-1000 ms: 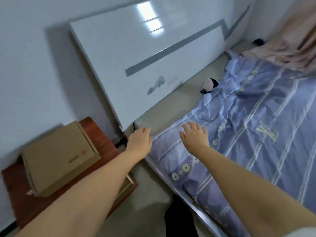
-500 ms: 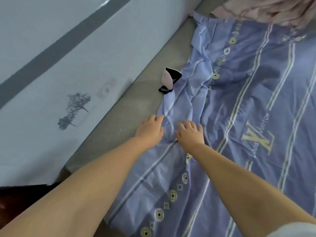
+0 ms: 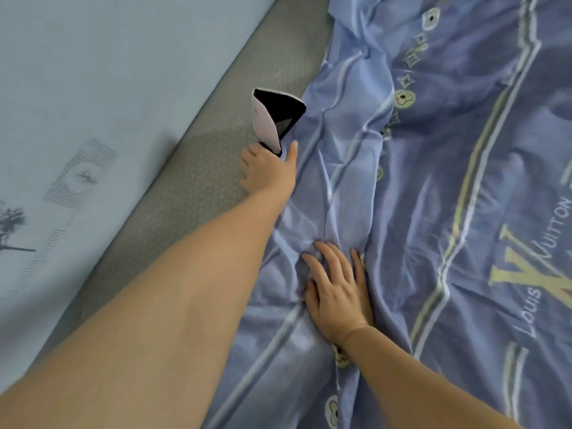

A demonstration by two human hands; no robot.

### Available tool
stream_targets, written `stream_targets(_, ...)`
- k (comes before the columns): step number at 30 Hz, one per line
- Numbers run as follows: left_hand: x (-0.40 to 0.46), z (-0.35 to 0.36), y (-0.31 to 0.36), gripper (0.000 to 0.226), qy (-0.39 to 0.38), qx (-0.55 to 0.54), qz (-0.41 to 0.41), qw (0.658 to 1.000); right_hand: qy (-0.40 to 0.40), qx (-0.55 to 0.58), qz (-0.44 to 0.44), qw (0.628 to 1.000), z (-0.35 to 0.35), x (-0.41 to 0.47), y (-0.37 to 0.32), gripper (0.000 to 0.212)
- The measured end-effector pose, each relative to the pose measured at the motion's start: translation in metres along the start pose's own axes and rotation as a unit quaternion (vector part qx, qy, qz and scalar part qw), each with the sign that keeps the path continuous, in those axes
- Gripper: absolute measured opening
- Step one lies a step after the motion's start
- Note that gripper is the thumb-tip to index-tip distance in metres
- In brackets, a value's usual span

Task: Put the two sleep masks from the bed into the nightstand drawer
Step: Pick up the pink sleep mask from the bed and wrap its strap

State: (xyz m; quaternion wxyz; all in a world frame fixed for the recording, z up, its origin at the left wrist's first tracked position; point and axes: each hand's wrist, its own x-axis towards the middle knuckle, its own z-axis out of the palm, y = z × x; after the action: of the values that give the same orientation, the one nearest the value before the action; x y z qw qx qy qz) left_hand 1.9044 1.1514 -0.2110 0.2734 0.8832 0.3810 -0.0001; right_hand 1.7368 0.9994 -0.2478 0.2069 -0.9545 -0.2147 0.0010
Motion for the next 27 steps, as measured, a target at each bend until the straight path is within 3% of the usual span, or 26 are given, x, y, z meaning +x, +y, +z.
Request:
stream_targets(3, 0.024, -0.001, 0.005, 0.053, -0.033, 0.025, -0.03, 0.999, -0.001, -0.003, 0.002, 1.0, 0.003, -0.001, 0.002, 0.042)
stream_targets(6, 0.02, -0.014, -0.007, 0.042, -0.045, 0.03, -0.009, 0.999, -0.009, 0.011, 0.005, 1.0, 0.006, -0.001, 0.005, 0.042)
stream_targets(9, -0.035, -0.036, -0.042, 0.034, -0.058, 0.107, 0.077, 0.99, -0.065, 0.018, 0.025, 0.997, -0.001, 0.0, 0.002, 0.041)
stream_targets(11, -0.077, -0.057, -0.073, 0.029, -0.083, 0.165, 0.162, 0.969, -0.132, 0.03, 0.041, 0.99, -0.011, 0.003, -0.002, 0.043)
stream_targets(13, -0.116, -0.082, -0.104, 0.037, -0.107, 0.222, 0.227, 0.942, -0.211, 0.077, 0.089, 0.97, -0.03, 0.004, -0.012, 0.043)
stream_targets(14, -0.136, -0.096, -0.116, 0.047, -0.124, 0.242, 0.244, 0.931, -0.243, 0.145, 0.151, 0.947, -0.045, 0.006, -0.023, 0.039)
stream_targets(15, -0.157, -0.109, -0.127, 0.056, -0.141, 0.255, 0.25, 0.923, -0.258, 0.26, 0.249, 0.896, -0.065, 0.004, -0.039, 0.036)
stream_targets(17, -0.201, -0.138, -0.139, 0.064, -0.157, 0.26, 0.26, 0.917, -0.249, 0.501, 0.4, 0.726, -0.103, -0.006, -0.076, 0.037)
stream_targets(18, -0.223, -0.155, -0.142, 0.065, -0.149, 0.26, 0.268, 0.915, -0.246, 0.569, 0.424, 0.66, -0.119, -0.016, -0.094, 0.042)
stream_targets(19, -0.242, -0.171, -0.144, 0.066, -0.131, 0.26, 0.275, 0.916, -0.242, 0.613, 0.425, 0.621, -0.136, -0.028, -0.11, 0.049)
stream_targets(23, -0.316, -0.251, -0.153, 0.07, -0.018, 0.235, 0.301, 0.924, -0.199, 0.736, 0.363, 0.536, -0.203, -0.078, -0.172, 0.071)
stream_targets(27, -0.381, -0.332, -0.182, 0.08, 0.01, 0.235, 0.316, 0.919, -0.152, 0.814, 0.265, 0.493, -0.268, -0.128, -0.229, 0.059)
